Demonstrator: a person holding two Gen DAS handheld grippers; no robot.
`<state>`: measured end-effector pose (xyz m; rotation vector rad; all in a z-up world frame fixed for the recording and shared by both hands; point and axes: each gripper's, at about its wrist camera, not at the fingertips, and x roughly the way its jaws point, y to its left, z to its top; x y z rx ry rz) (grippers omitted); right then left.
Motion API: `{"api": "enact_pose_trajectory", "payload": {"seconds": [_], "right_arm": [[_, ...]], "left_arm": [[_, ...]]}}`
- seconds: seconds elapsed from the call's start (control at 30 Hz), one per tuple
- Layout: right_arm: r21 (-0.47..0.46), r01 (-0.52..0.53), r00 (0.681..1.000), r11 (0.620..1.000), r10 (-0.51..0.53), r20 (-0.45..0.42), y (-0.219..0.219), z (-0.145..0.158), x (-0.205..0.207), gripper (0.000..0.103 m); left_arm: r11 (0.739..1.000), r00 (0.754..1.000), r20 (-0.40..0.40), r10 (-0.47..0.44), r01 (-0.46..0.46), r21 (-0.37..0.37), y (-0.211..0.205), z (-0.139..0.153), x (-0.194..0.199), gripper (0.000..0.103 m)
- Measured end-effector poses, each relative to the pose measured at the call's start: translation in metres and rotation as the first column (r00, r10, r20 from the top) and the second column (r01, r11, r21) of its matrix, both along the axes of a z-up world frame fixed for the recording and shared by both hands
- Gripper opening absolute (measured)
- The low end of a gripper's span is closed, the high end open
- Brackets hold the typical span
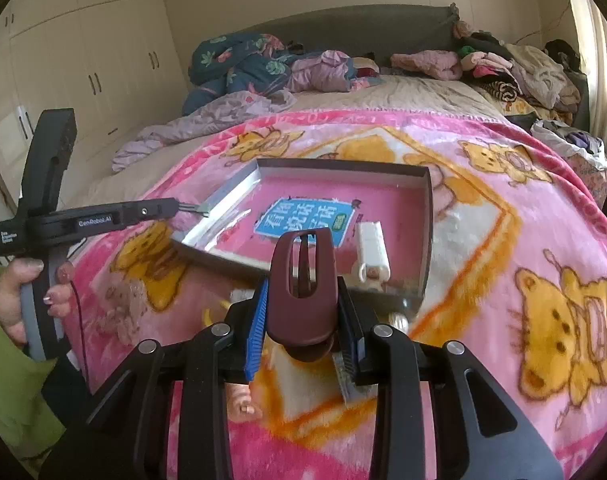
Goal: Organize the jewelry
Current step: 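Carry brown hair clip into the tray box while left tool carries the pom-pom tie there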
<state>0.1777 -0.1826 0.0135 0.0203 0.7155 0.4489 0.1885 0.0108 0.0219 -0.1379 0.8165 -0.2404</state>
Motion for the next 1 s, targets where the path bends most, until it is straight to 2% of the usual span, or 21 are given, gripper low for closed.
{"api": "enact_pose_trajectory", "payload": {"seconds": [0.53,1.0], "right_arm": [[-0.008,0.027,1.0,1.0,-0.027,0.014,0.005,0.002,0.042,0.03],[-0.027,0.052,0.998,0.998,-0.053,-0.037,0.01,-0.023,0.095,0.03]], "left_arm": [[0.999,0.998,-0.046,-0.037,0.038,0.017,-0.024,-0.025,0.041,0.006],[0.999,0.996,-0.086,-0.04,0.041,0.013,-0.024,-0.046,0.062,0.006]]}}
